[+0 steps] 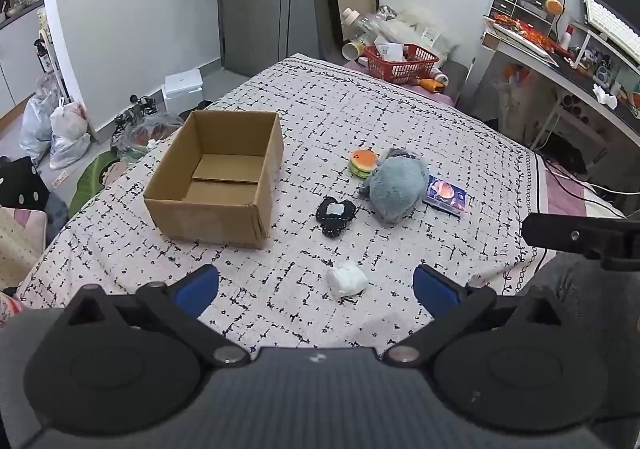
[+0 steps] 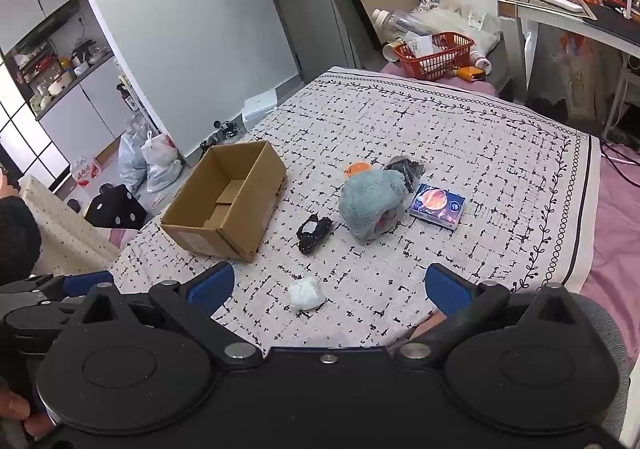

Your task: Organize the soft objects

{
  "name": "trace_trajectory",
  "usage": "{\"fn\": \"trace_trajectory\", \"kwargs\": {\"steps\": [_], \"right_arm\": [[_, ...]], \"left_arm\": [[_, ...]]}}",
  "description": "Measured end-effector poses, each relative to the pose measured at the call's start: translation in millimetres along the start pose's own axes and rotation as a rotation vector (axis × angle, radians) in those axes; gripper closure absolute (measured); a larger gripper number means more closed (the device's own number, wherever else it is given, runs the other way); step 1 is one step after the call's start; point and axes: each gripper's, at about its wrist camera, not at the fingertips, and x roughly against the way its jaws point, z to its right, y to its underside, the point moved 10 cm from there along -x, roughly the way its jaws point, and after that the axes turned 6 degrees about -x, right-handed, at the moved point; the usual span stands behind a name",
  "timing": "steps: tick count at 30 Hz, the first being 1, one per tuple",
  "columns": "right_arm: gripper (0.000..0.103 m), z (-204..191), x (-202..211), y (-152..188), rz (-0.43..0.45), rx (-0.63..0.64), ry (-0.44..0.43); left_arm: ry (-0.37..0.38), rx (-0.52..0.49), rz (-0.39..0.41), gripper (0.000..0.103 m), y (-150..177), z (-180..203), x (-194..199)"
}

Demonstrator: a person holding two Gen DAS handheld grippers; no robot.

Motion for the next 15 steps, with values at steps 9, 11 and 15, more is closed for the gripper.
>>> {"fn": "trace_trajectory", "kwargs": {"steps": [9, 11, 15], "right_arm": [[0.000, 1.6, 0.5, -0.1, 0.002, 0.000, -0.001], [0.000, 3.0, 0.5, -0.9, 0.002, -0.001, 0.001], [0.000, 4.5, 0.4, -1.7, 0.001, 0.000, 0.002]], "left_arm": [[-0.006, -0.002, 0.006, 0.000, 0.8, 1.1, -0.1], [-0.005, -0.001, 0.006, 0.000, 0.3, 1.4, -0.2], [0.000, -0.006, 0.010, 0.000, 0.0, 3.2, 0.0]]}}
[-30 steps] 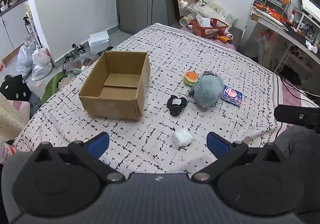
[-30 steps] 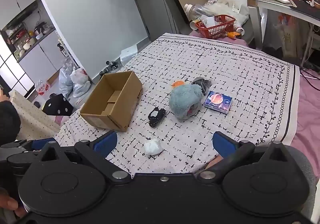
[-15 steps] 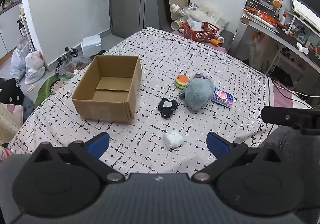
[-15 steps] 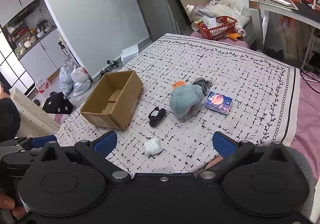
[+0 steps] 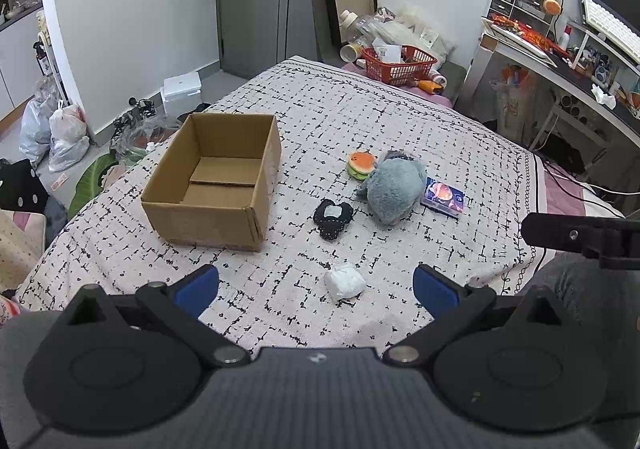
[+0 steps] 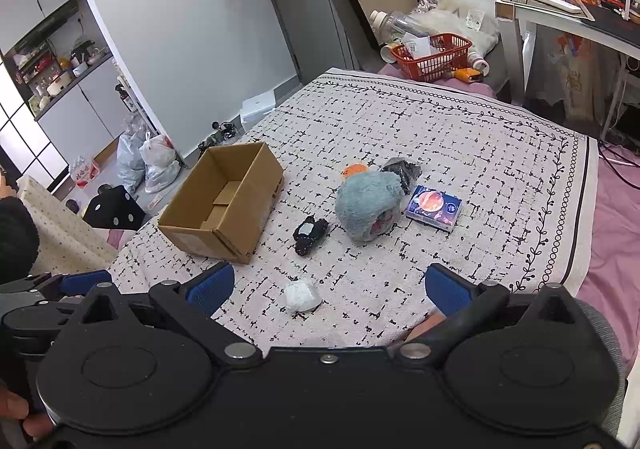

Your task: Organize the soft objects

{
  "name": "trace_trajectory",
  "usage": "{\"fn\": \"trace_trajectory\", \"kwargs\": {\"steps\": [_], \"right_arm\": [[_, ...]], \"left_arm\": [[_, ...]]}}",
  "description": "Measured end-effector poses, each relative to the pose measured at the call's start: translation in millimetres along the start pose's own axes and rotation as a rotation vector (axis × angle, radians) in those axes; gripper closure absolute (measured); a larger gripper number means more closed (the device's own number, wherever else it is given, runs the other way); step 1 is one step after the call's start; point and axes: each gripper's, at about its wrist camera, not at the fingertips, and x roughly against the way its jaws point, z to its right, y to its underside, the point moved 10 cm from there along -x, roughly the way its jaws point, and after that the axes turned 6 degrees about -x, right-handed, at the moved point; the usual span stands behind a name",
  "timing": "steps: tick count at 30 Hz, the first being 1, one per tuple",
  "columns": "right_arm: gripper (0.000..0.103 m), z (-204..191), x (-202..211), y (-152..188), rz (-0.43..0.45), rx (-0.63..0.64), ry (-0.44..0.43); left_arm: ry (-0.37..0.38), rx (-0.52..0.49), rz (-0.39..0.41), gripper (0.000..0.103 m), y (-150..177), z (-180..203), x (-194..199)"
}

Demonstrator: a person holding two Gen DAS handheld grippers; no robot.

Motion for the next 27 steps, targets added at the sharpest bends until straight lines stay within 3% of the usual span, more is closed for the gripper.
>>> {"fn": "trace_trajectory", "kwargs": {"steps": [27], "right_arm": [[0.000, 6.8, 1.2, -4.2, 0.013, 0.014, 0.031]], "left_arm": [[0.027, -0.005, 0.030, 0.001, -3.8, 9.2, 1.8]]}}
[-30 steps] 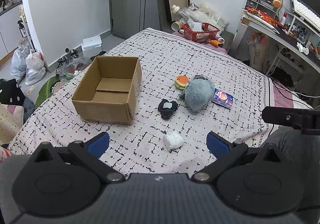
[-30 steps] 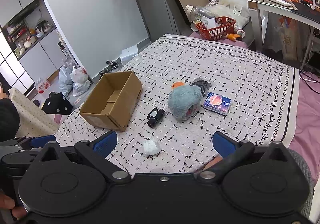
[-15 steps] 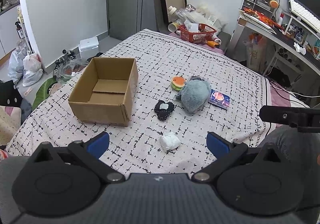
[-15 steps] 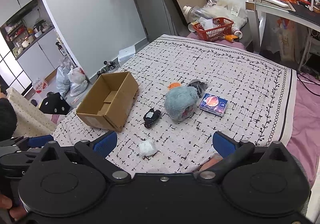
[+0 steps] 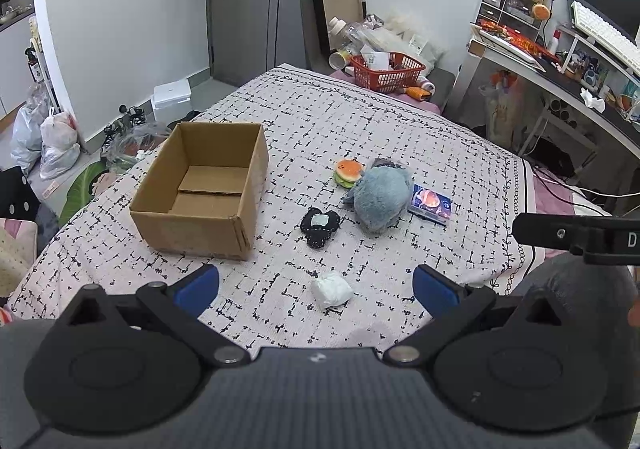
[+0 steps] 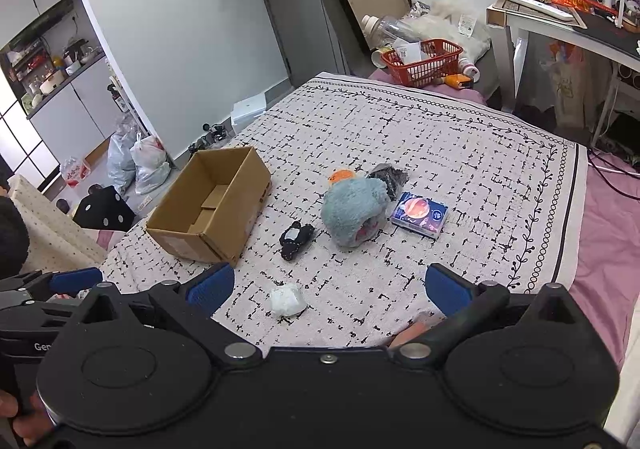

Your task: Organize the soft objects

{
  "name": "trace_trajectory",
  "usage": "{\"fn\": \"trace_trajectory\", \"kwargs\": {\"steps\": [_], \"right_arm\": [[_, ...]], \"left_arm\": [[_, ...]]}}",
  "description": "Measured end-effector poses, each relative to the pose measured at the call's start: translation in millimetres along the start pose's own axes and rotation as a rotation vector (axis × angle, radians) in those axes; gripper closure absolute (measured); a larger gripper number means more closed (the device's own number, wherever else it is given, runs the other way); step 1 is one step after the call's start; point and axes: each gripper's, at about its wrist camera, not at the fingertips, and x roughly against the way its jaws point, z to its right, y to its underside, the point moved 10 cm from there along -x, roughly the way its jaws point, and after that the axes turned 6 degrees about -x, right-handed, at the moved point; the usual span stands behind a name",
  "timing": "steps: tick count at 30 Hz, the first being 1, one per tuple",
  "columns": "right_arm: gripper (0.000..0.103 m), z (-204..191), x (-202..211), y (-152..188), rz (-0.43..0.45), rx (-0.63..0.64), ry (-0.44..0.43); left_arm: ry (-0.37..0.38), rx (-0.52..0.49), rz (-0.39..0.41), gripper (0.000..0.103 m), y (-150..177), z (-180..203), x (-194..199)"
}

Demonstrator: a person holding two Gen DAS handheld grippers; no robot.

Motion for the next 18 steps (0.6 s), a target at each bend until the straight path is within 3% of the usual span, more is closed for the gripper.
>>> {"fn": "trace_trajectory", "kwargs": {"steps": [18], "right_arm": [[0.000, 0.2, 2.5, -5.8, 0.015, 0.013, -0.009]], "left_arm": [[0.015, 0.002, 0.006, 0.001, -1.7, 5.1, 2.1]]}}
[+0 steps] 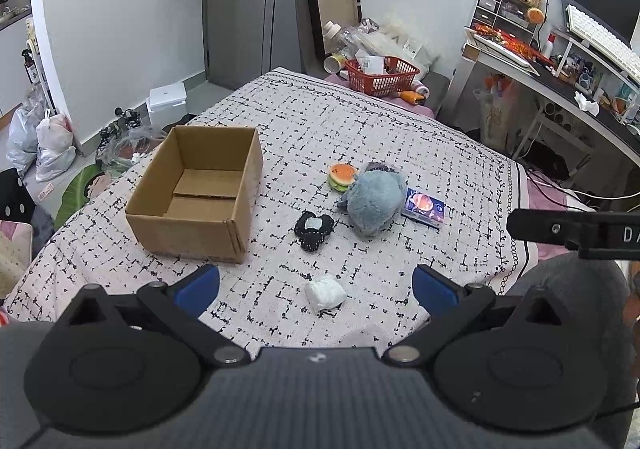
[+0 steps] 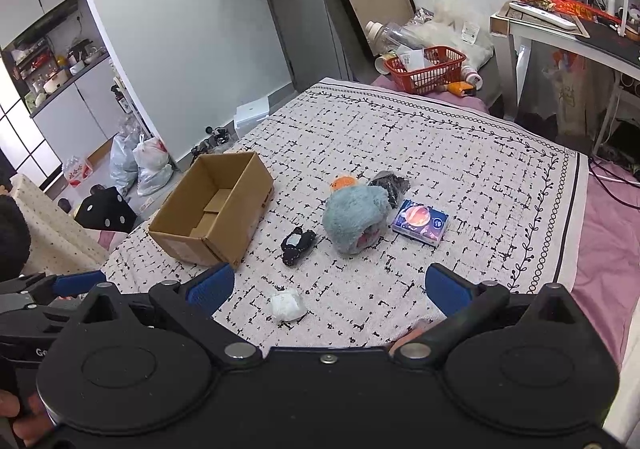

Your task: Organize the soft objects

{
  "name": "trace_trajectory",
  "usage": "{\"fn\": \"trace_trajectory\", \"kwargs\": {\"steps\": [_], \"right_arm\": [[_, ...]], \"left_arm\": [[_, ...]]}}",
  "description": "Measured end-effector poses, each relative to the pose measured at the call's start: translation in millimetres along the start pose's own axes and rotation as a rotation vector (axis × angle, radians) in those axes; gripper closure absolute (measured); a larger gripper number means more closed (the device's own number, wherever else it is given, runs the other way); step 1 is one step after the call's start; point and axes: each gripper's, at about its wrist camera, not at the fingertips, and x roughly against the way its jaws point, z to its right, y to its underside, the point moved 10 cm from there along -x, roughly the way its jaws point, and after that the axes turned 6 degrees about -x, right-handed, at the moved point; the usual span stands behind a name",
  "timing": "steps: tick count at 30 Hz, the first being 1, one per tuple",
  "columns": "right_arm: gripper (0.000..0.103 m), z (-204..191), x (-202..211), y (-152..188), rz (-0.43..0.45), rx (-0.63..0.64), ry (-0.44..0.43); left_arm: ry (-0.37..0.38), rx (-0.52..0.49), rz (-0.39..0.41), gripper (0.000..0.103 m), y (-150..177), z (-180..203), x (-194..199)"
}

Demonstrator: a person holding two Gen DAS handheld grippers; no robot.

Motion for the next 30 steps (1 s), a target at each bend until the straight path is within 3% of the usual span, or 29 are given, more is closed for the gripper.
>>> {"fn": "trace_trajectory", "kwargs": {"steps": [19, 30], "right_arm": [[0.000, 47.7, -41.8, -24.2, -0.031, -0.105, 0.054], [0.000, 83.4, -93.0, -35.0, -0.094, -0.273, 0.093]], "left_arm": [[-0.005, 0.042, -0.060, 0.004, 5.1, 3.2, -46.2], [-0.015, 0.104, -0.142, 0.014, 13.0, 5.0, -100.0]]}}
